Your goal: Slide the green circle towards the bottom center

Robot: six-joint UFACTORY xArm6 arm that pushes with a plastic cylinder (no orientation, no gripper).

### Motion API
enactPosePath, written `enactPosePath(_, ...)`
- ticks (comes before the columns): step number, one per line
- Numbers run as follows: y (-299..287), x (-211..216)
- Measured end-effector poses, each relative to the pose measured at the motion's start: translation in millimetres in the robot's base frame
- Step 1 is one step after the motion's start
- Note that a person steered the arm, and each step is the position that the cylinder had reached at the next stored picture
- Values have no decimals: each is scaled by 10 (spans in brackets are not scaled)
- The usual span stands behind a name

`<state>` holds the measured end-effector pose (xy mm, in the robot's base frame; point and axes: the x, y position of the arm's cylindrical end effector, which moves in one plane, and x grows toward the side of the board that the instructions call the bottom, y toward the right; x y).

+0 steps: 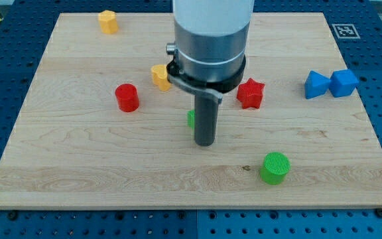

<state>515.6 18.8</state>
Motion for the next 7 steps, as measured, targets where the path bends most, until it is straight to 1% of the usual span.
enactPosePath(1,66,-104)
enactPosePath(2,88,51)
enactPosePath(3,186,406)
enactPosePath(4,591,417)
enactPosePath(5,1179,416)
enactPosePath(6,2008,415)
enactPosePath(7,2602,447)
